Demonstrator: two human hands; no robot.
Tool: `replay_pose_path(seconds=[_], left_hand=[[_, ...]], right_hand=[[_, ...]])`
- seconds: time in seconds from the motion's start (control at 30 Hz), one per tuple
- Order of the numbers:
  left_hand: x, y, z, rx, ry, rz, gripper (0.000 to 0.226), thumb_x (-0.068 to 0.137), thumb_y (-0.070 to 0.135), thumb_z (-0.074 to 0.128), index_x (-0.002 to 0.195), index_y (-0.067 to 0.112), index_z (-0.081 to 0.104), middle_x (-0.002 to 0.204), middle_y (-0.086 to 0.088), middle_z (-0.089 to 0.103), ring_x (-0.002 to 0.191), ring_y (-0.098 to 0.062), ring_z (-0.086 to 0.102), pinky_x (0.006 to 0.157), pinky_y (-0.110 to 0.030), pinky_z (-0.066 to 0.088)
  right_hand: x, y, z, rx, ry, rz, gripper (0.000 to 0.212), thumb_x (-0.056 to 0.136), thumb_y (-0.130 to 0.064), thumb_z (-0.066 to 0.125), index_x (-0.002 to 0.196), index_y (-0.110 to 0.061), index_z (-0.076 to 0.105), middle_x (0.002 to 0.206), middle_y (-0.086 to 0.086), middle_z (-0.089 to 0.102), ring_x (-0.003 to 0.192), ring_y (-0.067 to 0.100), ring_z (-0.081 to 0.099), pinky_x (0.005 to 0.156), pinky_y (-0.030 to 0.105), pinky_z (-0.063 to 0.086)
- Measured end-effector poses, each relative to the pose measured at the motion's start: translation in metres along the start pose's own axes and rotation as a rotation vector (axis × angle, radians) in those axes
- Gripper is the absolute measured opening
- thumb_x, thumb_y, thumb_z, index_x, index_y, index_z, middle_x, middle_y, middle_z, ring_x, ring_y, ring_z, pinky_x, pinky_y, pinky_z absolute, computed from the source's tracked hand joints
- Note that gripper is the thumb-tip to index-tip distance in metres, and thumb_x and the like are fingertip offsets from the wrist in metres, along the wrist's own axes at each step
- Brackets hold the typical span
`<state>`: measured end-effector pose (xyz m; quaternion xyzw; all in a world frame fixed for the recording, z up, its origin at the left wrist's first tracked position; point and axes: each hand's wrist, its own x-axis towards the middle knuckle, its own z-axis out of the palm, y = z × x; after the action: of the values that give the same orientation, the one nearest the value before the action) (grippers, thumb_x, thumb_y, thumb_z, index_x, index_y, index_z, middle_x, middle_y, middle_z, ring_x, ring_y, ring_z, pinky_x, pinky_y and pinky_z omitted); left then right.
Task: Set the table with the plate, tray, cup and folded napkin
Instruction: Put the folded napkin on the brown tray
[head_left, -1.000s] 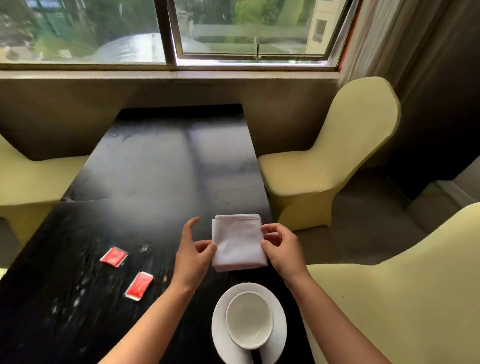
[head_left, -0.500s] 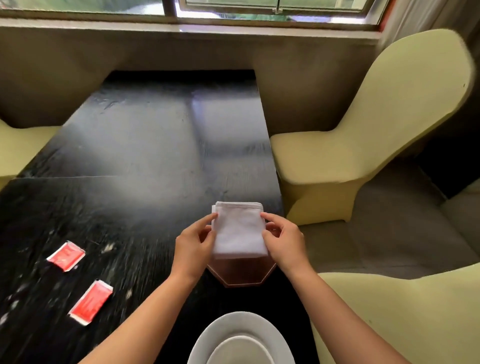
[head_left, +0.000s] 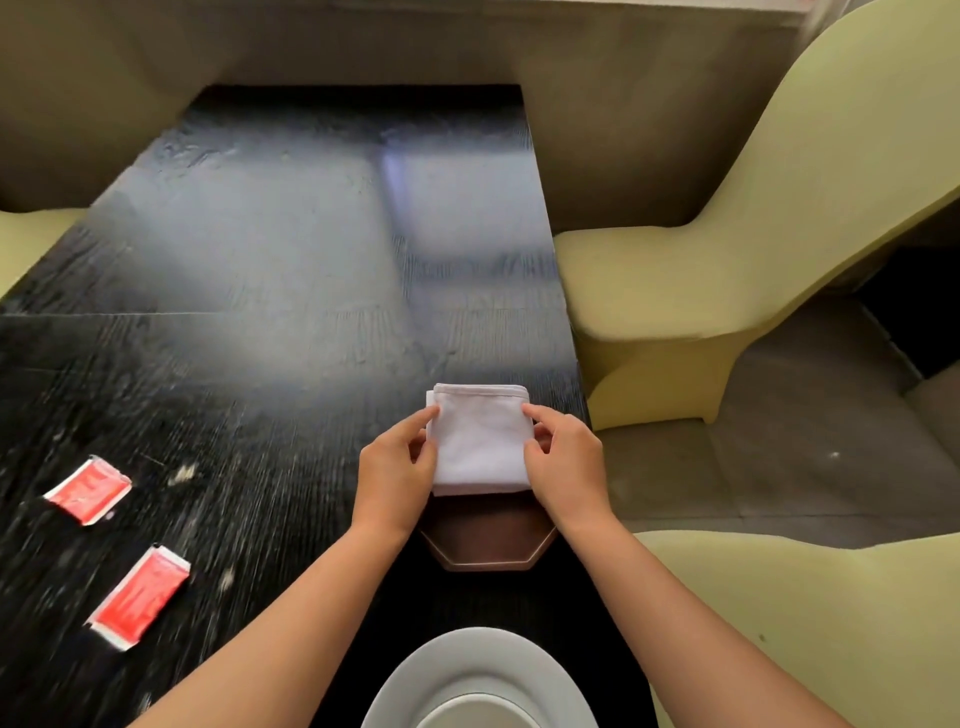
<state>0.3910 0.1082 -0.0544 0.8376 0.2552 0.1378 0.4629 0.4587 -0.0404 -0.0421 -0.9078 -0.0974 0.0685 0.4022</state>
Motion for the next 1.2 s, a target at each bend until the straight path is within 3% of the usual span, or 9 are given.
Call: replay_pose_path(seconds=[0.07, 0.13, 0.23, 0.33, 0.43, 0.77, 0.93, 1.07, 1.2], left_hand=[[-0.002, 0.001, 0.000, 0.060, -0.001, 0.045, 0.035, 0.090, 0.011, 0.056, 0.124, 0.017, 0.060, 0.085, 0.005, 0.062, 0.076, -0.007, 0.057, 0.076, -0.006, 0.044], [-0.005, 0.001, 0.000, 0.190, 0.015, 0.142, 0.042, 0.089, 0.012, 0.056, 0.131, 0.015, 0.053, 0.111, -0.001, 0.059, 0.100, -0.017, 0.056, 0.094, -0.030, 0.046], [-0.007, 0.000, 0.000, 0.446, -0.003, 0.307, 0.060, 0.094, 0.028, 0.044, 0.147, 0.019, 0.018, 0.158, -0.004, 0.014, 0.145, -0.021, 0.014, 0.111, -0.038, 0.022], [-0.009, -0.005, 0.005, 0.686, -0.180, 0.381, 0.061, 0.094, 0.046, 0.016, 0.139, 0.030, -0.022, 0.149, 0.011, -0.028, 0.136, -0.006, -0.031, 0.113, -0.041, -0.010], [-0.006, -0.012, 0.011, 0.805, -0.266, 0.345, 0.062, 0.096, 0.046, 0.017, 0.136, 0.030, -0.027, 0.146, 0.014, -0.032, 0.130, -0.004, -0.037, 0.111, -0.046, -0.017], [0.001, -0.013, 0.014, 0.847, -0.354, 0.263, 0.064, 0.096, 0.048, 0.018, 0.147, 0.024, -0.011, 0.155, 0.010, -0.022, 0.134, -0.001, -0.027, 0.111, -0.053, -0.015], [-0.007, 0.009, -0.006, 0.787, -0.301, 0.284, 0.064, 0.095, 0.048, 0.022, 0.148, 0.026, -0.008, 0.156, 0.009, -0.018, 0.141, -0.005, -0.018, 0.113, -0.051, -0.010], [-0.023, 0.044, -0.052, 0.788, -0.202, 0.288, 0.055, 0.094, 0.045, 0.033, 0.145, 0.026, 0.024, 0.156, 0.001, 0.021, 0.144, -0.014, 0.015, 0.115, -0.048, 0.005], [-0.045, 0.080, -0.114, 0.883, -0.075, 0.311, 0.030, 0.091, 0.037, 0.041, 0.105, 0.015, 0.054, 0.109, -0.003, 0.062, 0.105, -0.024, 0.056, 0.090, -0.036, 0.035]], right_hand=[[-0.002, -0.001, 0.001, -0.053, 0.001, -0.027, 0.040, 0.088, -0.003, 0.048, 0.125, -0.014, 0.057, 0.101, 0.012, 0.061, 0.093, 0.026, 0.057, 0.082, 0.031, 0.043], [-0.005, 0.000, 0.001, -0.162, 0.025, -0.083, 0.042, 0.086, -0.003, 0.049, 0.126, -0.014, 0.055, 0.109, 0.010, 0.058, 0.102, 0.026, 0.055, 0.082, 0.033, 0.045], [-0.010, 0.004, 0.002, -0.395, 0.121, -0.283, 0.047, 0.083, -0.009, 0.058, 0.129, -0.011, 0.053, 0.135, 0.009, 0.052, 0.125, 0.028, 0.048, 0.095, 0.039, 0.046], [-0.012, 0.013, 0.007, -0.567, 0.016, -0.397, 0.053, 0.091, -0.023, 0.050, 0.141, -0.013, 0.036, 0.153, 0.006, 0.028, 0.143, 0.025, 0.021, 0.113, 0.046, 0.023], [-0.009, 0.025, 0.014, -0.614, -0.119, -0.334, 0.055, 0.097, -0.033, 0.030, 0.148, -0.020, 0.012, 0.158, -0.005, 0.006, 0.146, 0.015, -0.001, 0.117, 0.043, 0.003], [-0.004, 0.023, 0.014, -0.639, -0.187, -0.295, 0.056, 0.098, -0.036, 0.026, 0.148, -0.019, 0.010, 0.159, -0.006, 0.003, 0.145, 0.011, -0.004, 0.116, 0.048, 0.000], [-0.010, -0.008, -0.002, -0.625, -0.174, -0.342, 0.053, 0.096, -0.033, 0.035, 0.145, -0.017, 0.022, 0.156, -0.001, 0.020, 0.145, 0.014, 0.007, 0.115, 0.050, 0.008], [-0.030, -0.060, -0.028, -0.577, -0.170, -0.410, 0.041, 0.090, -0.028, 0.043, 0.131, -0.022, 0.040, 0.135, -0.002, 0.047, 0.129, 0.018, 0.037, 0.113, 0.045, 0.016], [-0.055, -0.123, -0.050, -0.619, -0.150, -0.505, 0.031, 0.088, -0.026, 0.045, 0.117, -0.018, 0.049, 0.116, 0.004, 0.057, 0.108, 0.026, 0.051, 0.097, 0.039, 0.030]])
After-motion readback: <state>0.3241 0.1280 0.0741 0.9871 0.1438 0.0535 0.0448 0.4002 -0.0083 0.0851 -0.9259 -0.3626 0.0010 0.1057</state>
